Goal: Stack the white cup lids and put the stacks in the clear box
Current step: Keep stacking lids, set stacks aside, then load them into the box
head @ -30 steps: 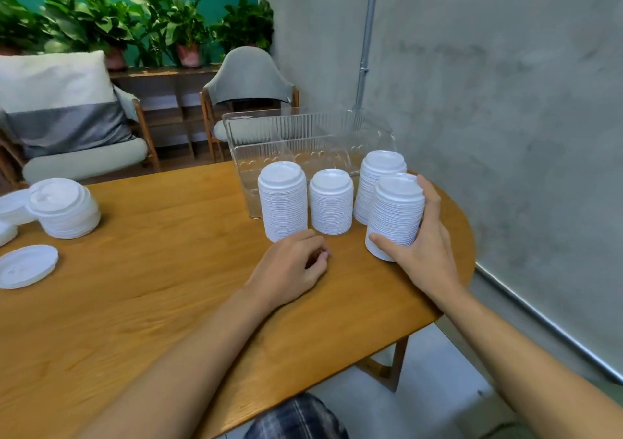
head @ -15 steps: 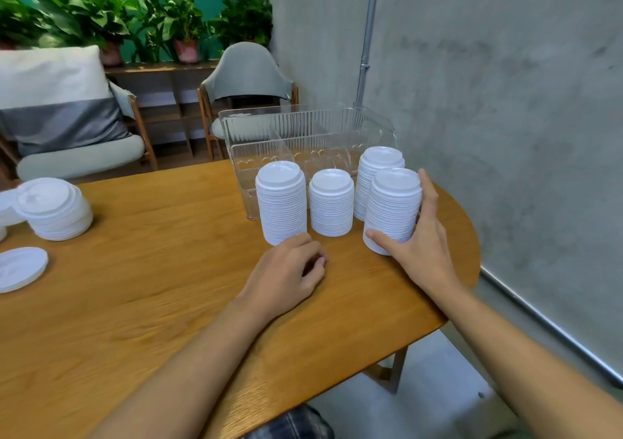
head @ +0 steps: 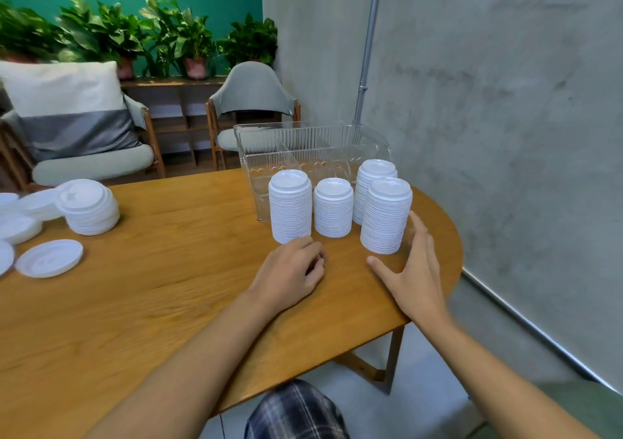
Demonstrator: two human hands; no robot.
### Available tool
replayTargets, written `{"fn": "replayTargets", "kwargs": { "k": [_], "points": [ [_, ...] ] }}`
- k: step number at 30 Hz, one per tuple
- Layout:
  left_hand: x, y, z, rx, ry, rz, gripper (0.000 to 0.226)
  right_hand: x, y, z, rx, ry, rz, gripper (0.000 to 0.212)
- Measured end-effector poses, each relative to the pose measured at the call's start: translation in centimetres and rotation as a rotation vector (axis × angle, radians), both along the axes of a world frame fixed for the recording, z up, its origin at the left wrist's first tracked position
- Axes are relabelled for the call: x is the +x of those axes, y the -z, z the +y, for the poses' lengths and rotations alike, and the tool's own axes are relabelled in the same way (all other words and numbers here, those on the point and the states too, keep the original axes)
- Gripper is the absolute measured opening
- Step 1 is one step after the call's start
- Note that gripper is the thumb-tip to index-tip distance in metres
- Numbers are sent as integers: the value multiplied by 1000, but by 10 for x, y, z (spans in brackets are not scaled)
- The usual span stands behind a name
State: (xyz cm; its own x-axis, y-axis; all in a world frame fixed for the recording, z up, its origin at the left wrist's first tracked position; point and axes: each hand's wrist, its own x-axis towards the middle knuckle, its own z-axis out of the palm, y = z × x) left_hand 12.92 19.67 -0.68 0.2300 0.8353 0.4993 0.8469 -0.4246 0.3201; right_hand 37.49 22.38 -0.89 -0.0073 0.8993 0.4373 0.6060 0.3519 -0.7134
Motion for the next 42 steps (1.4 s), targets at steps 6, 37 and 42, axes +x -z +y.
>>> {"fn": "replayTargets", "kwargs": {
  "k": [6, 37, 42],
  "points": [
    [-19, -15, -37, 16, -27, 35, 15, -41, 3, -38, 96, -19, -64, 65],
    [-311, 7, -138, 235, -729, -180, 27, -397, 8, -34, 130, -668, -116, 43],
    [-330, 8, -118, 160, -768, -184, 39, -433, 1, -3, 53, -681, -72, 79]
  ]
}}
